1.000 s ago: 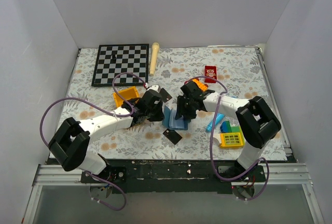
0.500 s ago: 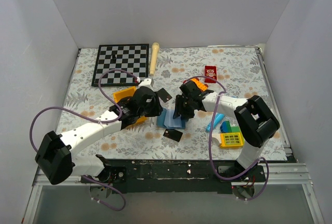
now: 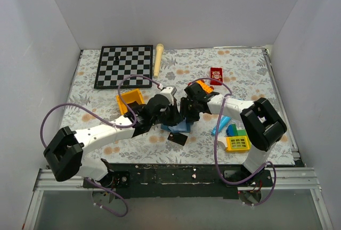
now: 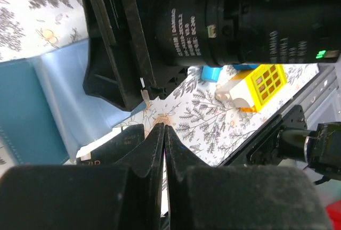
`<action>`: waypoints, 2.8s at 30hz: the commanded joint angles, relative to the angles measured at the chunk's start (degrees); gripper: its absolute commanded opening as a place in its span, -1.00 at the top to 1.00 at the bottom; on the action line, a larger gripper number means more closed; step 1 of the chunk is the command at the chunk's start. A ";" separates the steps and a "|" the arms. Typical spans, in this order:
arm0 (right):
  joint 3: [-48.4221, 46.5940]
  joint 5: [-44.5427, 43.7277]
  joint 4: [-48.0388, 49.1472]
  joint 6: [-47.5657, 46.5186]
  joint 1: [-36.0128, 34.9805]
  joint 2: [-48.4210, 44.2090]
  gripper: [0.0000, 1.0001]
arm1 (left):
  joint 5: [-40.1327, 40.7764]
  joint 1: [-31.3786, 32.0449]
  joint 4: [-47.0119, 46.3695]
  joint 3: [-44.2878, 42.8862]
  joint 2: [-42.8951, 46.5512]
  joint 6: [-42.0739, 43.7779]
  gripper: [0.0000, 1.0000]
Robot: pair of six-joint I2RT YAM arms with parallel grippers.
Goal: Put the credit cards into the card holder
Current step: Open the card holder at the center of the board.
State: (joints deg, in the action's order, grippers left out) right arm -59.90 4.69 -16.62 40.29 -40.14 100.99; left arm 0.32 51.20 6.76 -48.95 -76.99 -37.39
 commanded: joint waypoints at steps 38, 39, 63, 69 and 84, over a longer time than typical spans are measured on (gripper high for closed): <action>3.65 -1.52 -4.65 -0.48 -1.26 7.47 -0.05 | 10.75 -0.66 -3.69 3.07 -16.62 -6.47 1.00; 3.65 -1.61 -4.73 -0.48 -1.26 7.47 -0.05 | 11.02 -1.10 -3.43 3.33 -16.35 -6.38 1.00; 4.35 -6.62 -6.84 0.31 -1.26 3.16 0.57 | 12.78 -4.62 -2.37 9.40 -11.08 -6.82 1.00; 3.83 -9.52 -9.30 0.58 -1.26 -2.01 0.96 | 11.64 -4.62 -3.25 10.01 -11.69 -7.17 1.00; -0.22 -14.27 -13.17 -0.83 -1.26 -15.21 0.93 | 10.67 -4.62 -3.69 9.22 -13.18 -6.91 1.00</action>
State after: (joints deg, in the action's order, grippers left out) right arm -58.08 -8.25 -28.80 40.49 -41.32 86.72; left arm 10.07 46.94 1.69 -39.79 -89.69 -44.80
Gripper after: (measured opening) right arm 0.033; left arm 0.009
